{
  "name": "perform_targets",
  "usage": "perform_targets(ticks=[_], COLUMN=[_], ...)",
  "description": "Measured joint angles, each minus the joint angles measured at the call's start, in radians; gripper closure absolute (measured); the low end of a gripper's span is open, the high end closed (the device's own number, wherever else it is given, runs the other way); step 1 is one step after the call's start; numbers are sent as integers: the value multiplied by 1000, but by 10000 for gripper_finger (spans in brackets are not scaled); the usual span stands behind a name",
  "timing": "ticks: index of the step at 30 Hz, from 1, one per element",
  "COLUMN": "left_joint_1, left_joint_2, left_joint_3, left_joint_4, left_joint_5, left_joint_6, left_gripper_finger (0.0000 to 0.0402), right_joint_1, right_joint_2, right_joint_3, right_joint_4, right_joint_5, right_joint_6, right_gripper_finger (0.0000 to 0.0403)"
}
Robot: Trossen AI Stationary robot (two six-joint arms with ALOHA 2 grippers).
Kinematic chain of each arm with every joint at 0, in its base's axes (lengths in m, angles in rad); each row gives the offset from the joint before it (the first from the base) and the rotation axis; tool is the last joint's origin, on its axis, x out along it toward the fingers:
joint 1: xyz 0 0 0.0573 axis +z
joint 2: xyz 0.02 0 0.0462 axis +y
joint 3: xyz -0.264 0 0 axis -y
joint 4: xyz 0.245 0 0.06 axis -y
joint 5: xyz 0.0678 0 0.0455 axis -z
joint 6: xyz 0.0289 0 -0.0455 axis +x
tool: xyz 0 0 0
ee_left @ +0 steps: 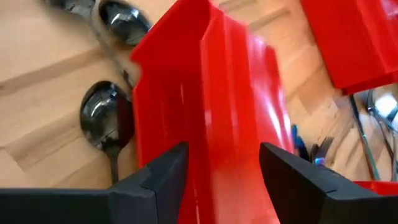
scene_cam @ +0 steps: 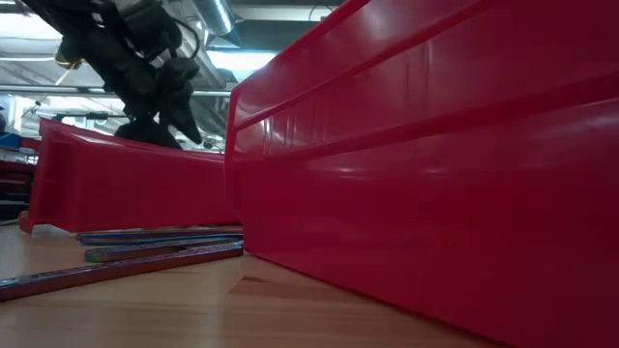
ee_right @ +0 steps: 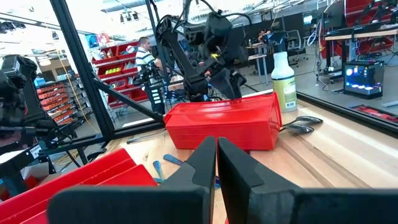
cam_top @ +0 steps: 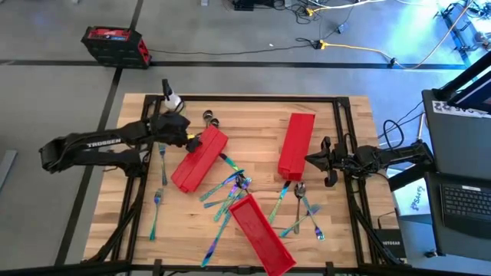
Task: Sort silverware
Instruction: Move the top left red silverware bin to the top center of the table
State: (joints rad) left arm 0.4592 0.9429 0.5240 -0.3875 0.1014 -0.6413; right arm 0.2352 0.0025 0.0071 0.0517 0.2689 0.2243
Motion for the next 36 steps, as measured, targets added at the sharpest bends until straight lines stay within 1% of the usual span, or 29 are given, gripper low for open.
perform_targets(ticks=[4,10,15,17,21,25,32,36], left_joint_1=[1,1,6,17,48,67,85,94], left_joint_2=[41,84,85,83,76,76,72,59], left_joint_3=[0,-7,-8,-9,-10,-10,-10,-10], left_joint_4=[1,22,37,36,29,32,43,48], left_joint_5=[28,162,196,208,225,249,320,339], left_joint_6=[14,20,26,25,25,26,25,13], left_gripper_finger=[217,217,218,224,253,298,369,395], right_joint_1=[0,0,0,0,0,0,0,0], right_joint_2=[0,2,2,2,3,9,21,36], right_joint_3=[0,0,0,0,0,0,0,0], right_joint_4=[0,0,0,0,0,0,0,0], right_joint_5=[0,0,1,1,2,1,1,1], right_joint_6=[-1,-17,-23,-23,-24,-24,-24,-24], right_gripper_finger=[402,402,402,402,402,402,402,402])
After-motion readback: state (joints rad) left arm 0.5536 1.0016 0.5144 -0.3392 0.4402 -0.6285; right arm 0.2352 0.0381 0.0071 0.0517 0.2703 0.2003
